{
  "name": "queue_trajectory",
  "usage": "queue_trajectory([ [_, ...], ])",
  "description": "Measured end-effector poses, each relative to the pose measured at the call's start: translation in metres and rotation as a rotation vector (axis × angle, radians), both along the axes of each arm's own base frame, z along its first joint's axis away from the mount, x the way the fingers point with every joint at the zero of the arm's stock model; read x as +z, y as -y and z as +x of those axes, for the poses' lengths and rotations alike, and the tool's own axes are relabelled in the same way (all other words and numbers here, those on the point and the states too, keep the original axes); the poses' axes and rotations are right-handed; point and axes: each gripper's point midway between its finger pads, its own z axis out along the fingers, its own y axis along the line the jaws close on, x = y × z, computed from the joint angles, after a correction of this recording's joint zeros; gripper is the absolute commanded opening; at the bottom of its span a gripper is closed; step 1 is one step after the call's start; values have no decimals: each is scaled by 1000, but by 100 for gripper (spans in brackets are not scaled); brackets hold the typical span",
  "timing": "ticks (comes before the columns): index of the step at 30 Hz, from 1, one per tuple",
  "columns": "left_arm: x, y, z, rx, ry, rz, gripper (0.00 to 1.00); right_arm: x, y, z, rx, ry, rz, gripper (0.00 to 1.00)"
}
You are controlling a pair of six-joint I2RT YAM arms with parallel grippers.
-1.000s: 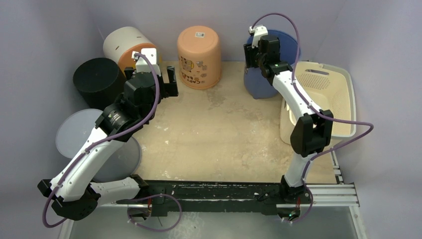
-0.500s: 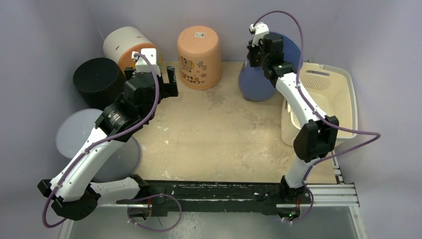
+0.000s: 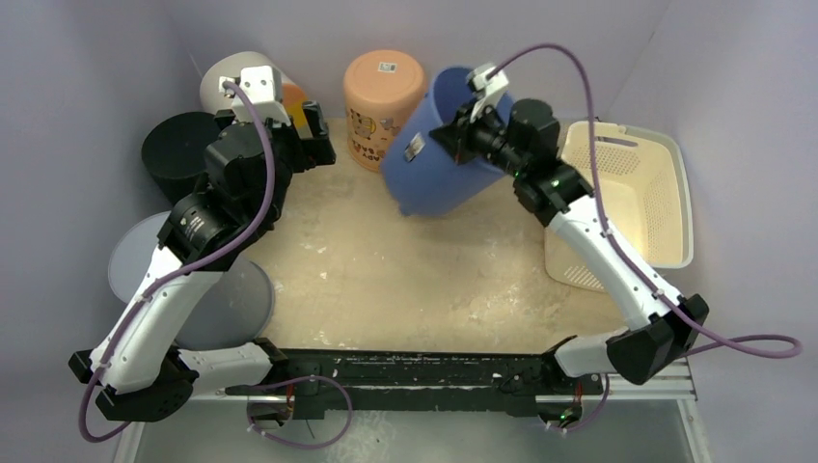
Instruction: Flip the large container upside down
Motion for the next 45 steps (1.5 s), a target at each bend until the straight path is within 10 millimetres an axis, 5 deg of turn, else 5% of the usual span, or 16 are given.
queue_trajectory([
  [6, -2, 2, 2, -1, -9, 6, 93, -75, -77, -48, 216, -176, 136, 0],
  [13, -5, 1, 0, -1, -25, 19, 93, -82, -133, -83, 329, -181, 410, 0],
  [26, -5, -4, -5, 2, -32, 26, 93, -163, -138, -78, 237, -336, 879, 0],
  [34, -5, -5, -5, 5, -32, 27, 93, -190, -110, -92, 242, -430, 966, 0],
  [45, -2, 1, 3, 6, -41, 35, 93, -161, -134, -76, 330, -499, 1079, 0],
])
